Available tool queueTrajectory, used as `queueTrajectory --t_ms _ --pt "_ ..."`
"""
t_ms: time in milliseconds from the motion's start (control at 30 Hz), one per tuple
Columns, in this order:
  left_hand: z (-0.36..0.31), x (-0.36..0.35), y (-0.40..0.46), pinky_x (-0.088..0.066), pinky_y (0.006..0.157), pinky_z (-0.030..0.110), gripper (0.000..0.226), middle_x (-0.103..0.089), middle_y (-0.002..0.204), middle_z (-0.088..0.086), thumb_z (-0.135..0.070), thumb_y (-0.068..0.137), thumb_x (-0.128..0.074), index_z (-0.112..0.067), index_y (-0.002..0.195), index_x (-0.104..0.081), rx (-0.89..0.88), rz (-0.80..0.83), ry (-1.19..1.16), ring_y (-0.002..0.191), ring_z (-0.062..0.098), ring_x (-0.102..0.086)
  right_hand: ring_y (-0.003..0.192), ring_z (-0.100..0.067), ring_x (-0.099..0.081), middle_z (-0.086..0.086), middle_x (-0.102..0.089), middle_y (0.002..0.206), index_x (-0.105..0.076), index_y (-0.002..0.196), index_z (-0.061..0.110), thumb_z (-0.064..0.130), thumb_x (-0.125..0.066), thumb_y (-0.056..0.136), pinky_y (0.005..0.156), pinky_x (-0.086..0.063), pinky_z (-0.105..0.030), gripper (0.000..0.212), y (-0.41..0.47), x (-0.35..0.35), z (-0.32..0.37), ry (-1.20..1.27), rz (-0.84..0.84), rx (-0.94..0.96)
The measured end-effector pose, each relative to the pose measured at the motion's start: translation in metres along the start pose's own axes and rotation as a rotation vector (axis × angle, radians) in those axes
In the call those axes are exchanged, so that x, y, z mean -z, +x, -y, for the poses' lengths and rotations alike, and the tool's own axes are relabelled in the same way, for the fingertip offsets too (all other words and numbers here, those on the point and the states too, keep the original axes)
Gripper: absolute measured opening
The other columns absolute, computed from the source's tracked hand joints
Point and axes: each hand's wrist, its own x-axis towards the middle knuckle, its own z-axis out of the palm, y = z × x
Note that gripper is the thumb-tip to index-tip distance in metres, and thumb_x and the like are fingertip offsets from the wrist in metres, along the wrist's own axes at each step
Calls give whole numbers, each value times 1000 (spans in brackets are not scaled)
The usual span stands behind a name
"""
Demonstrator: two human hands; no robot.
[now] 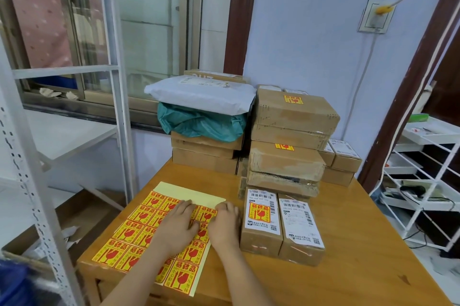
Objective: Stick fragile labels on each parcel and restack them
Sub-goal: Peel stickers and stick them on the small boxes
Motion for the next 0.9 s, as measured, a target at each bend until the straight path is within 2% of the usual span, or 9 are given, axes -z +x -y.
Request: queueTrajectory --t_ms 433,900 --pt "0 0 1 -10 118 30 56 -18 158 -2 -38 99 -35 -18 150 -24 5 3 -4 147 14 -10 131 -19 -30 -3 -38 142 -44 138 5 9 -44 95 110 -29 -26 43 1 -5 -3 20 -24 -11" --pt "0 -1 1 -12 118 31 55 -20 157 -3 -38 99 -35 -19 150 -25 9 3 -8 146 14 -12 122 -18 -36 -3 -44 128 -51 124 11 9 -48 93 104 -35 -28 31 2 -5 -3 78 -50 3"
